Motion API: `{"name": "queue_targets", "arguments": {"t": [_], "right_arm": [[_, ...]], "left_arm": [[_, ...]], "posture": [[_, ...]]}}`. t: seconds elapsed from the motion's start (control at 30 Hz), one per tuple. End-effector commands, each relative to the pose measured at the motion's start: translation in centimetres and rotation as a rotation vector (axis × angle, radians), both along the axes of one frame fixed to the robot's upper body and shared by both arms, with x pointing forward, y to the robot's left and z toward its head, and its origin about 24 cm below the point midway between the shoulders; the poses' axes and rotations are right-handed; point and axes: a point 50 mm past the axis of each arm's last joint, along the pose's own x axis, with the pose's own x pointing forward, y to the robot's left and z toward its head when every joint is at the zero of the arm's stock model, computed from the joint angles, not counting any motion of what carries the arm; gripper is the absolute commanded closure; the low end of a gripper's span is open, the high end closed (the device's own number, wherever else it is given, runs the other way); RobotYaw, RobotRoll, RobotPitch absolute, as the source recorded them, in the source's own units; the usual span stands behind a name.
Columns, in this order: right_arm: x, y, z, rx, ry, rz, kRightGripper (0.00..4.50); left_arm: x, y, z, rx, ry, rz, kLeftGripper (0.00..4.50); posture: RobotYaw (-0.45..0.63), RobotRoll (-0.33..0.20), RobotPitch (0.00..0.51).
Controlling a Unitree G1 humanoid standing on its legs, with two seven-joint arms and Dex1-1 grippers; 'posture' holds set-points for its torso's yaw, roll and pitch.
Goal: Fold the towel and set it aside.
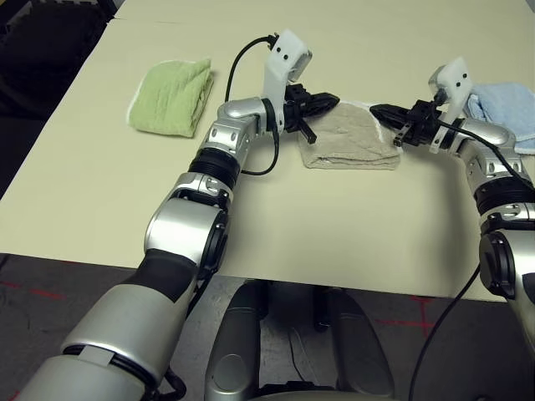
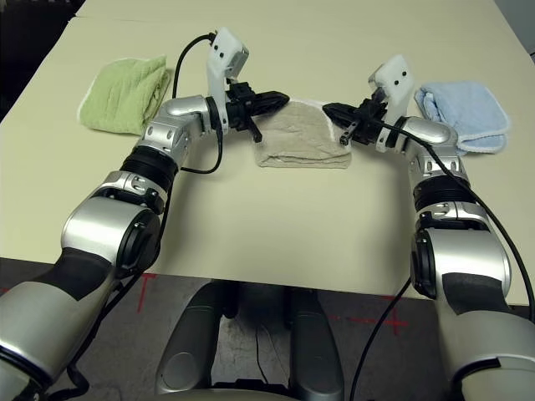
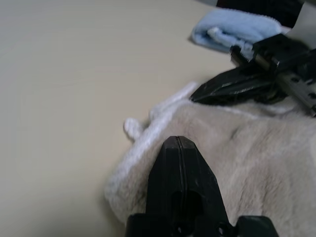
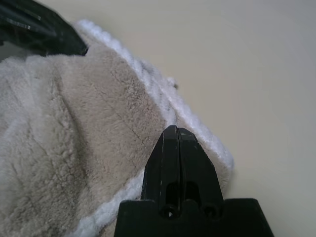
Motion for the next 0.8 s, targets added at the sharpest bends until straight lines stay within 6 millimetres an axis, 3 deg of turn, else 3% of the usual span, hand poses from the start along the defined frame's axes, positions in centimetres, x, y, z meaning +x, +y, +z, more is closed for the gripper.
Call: {"name": "queue_targets", "arguments": {"t": [0.03,0.4,0.6,0.8], "right_arm": [[0.1,0.1,-1.2,-0.032,0.043,-0.02,4.5],[-0.1,0.0,-2.2,-0.06,0.072,-0.029,4.5],[-0.6,0.2,0.2,0.149,-0.05,0.091,4.5],[-2.5,-1.7,1.1,0.27,-0.077,0.22,4.5]], "left_arm": [[-0.1,0.3,-2.4,0.101,0.039,0.031,4.46],[0.4,1.3,-2.7,0.135,0.024,0.112,4.46],[0.1,1.0,-0.3,-0.011,0.012,-0.002,4.46],[-0.4,3.1,2.0,-0.064,-0.091,-0.097,4.46]], "posture": [[0.03,0.0,0.355],[0.03,0.0,0.353],[0.02,0.0,0.35],[0.02,0.0,0.351]]}}
